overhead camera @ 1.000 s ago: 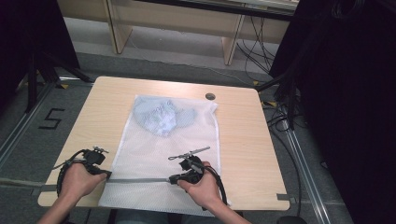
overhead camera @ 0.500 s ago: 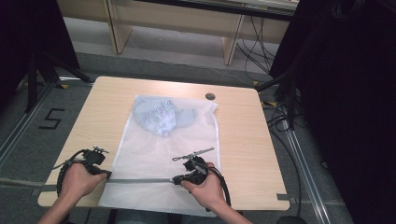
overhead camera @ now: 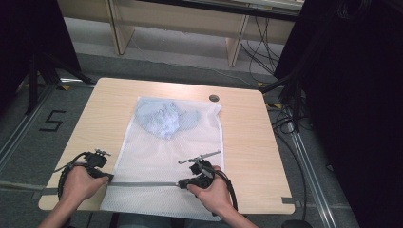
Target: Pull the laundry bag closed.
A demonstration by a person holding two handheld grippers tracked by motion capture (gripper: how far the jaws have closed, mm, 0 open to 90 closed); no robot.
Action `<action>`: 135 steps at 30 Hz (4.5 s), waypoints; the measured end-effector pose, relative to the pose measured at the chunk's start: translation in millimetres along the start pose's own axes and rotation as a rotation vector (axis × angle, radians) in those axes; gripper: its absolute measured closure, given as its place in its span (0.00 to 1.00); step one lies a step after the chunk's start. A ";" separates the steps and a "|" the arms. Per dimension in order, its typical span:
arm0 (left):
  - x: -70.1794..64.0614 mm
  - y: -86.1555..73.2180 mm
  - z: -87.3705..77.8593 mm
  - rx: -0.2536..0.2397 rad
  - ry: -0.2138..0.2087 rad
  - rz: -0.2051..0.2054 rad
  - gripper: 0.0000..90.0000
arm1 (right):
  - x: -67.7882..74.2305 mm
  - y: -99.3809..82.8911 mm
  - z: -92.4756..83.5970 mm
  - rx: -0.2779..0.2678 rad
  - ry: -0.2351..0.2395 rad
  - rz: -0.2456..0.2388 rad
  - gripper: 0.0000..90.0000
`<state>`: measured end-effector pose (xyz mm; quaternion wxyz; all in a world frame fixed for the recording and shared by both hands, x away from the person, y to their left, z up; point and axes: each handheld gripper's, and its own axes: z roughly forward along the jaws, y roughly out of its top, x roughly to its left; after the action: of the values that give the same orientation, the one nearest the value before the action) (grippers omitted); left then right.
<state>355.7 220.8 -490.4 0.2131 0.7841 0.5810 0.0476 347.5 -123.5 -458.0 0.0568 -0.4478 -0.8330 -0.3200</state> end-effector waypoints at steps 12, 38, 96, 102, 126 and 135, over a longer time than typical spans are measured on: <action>0.4 0.4 -0.9 0.012 -0.001 0.012 1.00 | -2.8 -3.1 -3.3 0.006 0.002 0.012 0.97; -0.1 0.3 -0.5 0.008 0.002 0.014 1.00 | -15.5 -9.8 -17.0 0.013 -0.043 0.049 0.97; -1.1 0.6 -0.1 0.008 0.003 0.009 1.00 | -40.0 -26.1 -40.5 0.006 -0.077 0.108 0.97; -0.9 0.5 -0.1 0.007 0.002 0.010 1.00 | -40.7 -27.0 -40.7 0.006 -0.074 0.114 0.97; -1.2 0.4 -0.3 0.007 0.006 0.012 1.00 | -50.5 -34.2 -46.7 0.004 -0.098 0.105 0.97; -1.1 0.4 -0.3 0.007 0.006 0.013 1.00 | -51.0 -35.4 -48.0 0.001 -0.082 0.112 0.97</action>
<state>355.6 219.7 -489.7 0.2081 0.7884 0.5768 0.0493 340.8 -201.7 -456.6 0.0409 -0.5064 -0.8084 -0.2972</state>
